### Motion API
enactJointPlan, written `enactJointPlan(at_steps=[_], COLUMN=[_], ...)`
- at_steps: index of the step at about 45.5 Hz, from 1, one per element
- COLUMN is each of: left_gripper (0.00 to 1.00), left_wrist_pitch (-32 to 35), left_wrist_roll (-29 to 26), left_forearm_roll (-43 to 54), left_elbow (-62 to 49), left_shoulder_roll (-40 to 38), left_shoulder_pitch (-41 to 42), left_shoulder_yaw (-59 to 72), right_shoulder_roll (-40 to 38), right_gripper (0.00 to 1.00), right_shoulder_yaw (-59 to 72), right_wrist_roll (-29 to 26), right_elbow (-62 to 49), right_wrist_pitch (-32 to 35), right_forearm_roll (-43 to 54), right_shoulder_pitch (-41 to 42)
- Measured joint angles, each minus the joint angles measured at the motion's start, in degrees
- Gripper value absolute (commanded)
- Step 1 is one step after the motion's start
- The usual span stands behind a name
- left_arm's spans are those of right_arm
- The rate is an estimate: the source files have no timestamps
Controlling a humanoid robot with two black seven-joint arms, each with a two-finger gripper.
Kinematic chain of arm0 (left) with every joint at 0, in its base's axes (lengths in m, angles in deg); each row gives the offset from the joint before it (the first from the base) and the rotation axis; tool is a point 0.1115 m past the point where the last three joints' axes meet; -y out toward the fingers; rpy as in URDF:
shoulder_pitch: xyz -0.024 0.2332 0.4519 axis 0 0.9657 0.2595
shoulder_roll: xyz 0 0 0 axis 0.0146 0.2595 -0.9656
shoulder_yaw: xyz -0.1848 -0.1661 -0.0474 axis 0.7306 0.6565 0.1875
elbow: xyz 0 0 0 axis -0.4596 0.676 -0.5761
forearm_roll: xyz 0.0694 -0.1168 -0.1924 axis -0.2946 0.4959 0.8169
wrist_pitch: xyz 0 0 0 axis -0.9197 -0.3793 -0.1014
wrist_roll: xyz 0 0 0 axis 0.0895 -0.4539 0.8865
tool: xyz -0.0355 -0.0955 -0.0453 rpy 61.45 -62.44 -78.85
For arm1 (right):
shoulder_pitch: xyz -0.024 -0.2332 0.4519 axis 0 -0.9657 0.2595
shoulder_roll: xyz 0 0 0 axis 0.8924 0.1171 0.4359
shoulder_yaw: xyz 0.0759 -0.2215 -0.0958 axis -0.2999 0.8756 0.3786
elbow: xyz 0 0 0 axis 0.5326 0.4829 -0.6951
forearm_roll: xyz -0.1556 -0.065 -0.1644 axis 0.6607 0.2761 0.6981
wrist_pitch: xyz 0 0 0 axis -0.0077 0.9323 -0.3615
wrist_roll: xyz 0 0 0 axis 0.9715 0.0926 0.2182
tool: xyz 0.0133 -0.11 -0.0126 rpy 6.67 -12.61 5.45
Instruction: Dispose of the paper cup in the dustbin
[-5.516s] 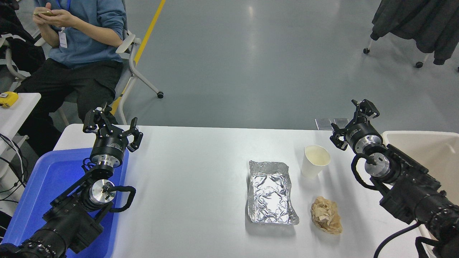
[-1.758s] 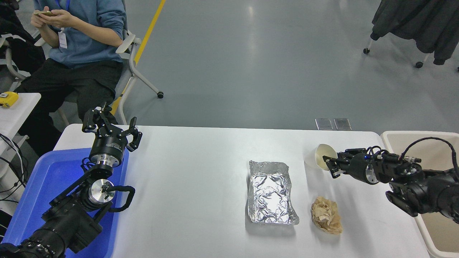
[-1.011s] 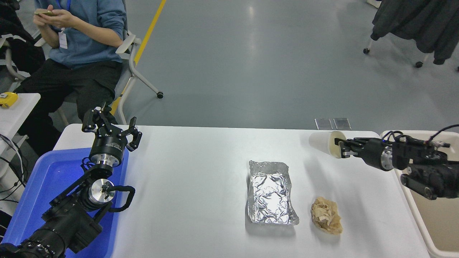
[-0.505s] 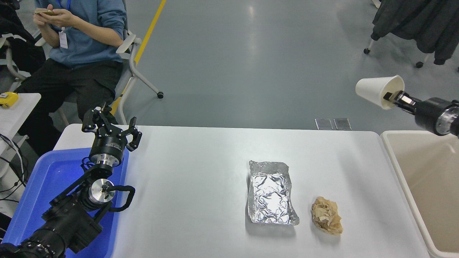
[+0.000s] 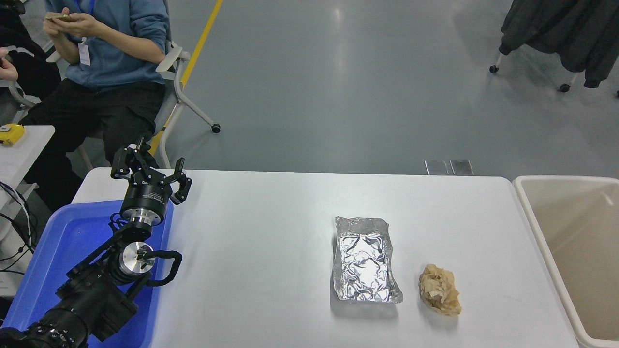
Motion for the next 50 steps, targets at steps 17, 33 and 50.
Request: enactJointPlan(at_steps=[17,33,50], left_gripper=[1.0,1.0,1.0], left_wrist_pitch=[0.0,0.0,0.0], left_wrist_roll=[0.0,-0.1,-0.1], left_forearm_roll=[0.0,0.0,0.0], left_elbow=[0.0,0.1,0.1], left_shoulder_roll=[0.0,0.0,0.0], left_shoulder_pitch=[0.0,0.0,0.0], left_shoulder_yaw=[0.0,0.0,0.0], right_shoulder_roll=[6.1,15.1,20.8], right_gripper=[0.0,0.0,0.0], right_shoulder_yaw=[-13.9,-25.1,-29.3], right_wrist_roll=[-10.9,-12.7,-6.6], right_elbow=[-6.0,-14.1,-18.7], right_wrist_pitch=[-13.7,-17.3,-7.1], right_forearm_roll=[-20.6,-23.4,-18.4], right_shoulder_pitch=[-6.0,-13.9,-22.9])
